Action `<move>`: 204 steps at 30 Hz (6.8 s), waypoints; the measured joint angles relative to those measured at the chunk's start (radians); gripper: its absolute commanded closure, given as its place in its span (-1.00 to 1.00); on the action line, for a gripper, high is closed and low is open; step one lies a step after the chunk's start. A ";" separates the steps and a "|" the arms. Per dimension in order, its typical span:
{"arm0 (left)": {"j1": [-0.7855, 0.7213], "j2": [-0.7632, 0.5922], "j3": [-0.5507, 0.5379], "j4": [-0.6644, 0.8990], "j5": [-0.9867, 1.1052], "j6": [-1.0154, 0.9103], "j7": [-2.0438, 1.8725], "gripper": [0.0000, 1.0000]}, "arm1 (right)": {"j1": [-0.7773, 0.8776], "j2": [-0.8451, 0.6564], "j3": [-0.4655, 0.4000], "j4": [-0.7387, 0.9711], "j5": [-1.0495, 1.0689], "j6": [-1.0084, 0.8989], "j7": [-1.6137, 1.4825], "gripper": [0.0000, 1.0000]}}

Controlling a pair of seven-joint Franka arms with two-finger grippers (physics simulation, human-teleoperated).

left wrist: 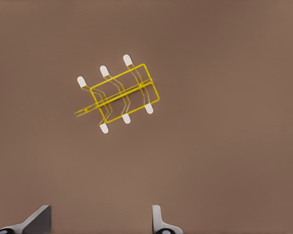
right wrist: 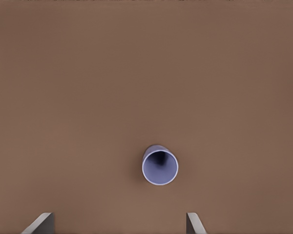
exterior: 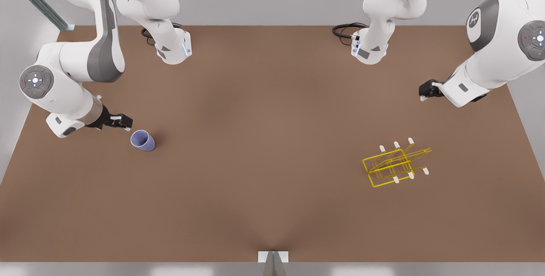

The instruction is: Place the cup on the cup holder

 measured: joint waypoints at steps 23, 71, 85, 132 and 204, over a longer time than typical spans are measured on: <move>-0.007 0.090 0.001 -0.006 0.002 0.079 0.029 -1.00 | -0.032 -0.042 0.016 -0.835 0.001 0.729 -0.018 -1.00; -0.028 0.090 0.001 -0.008 0.001 0.079 0.041 -1.00 | -0.112 0.044 0.051 -0.810 0.004 0.907 -0.079 -1.00; -0.028 0.090 0.001 -0.008 0.001 0.076 0.043 -1.00 | -0.134 0.056 0.050 -0.811 0.002 0.912 -0.083 -0.02; -0.050 0.090 0.001 -0.008 0.001 0.071 0.043 -1.00 | 0.403 1.122 0.239 0.835 1.449 0.156 -0.192 0.57; -0.472 0.457 0.047 -0.354 -0.100 0.994 0.760 -0.96 | 0.026 0.041 0.054 0.291 -0.038 -0.276 -0.144 -1.00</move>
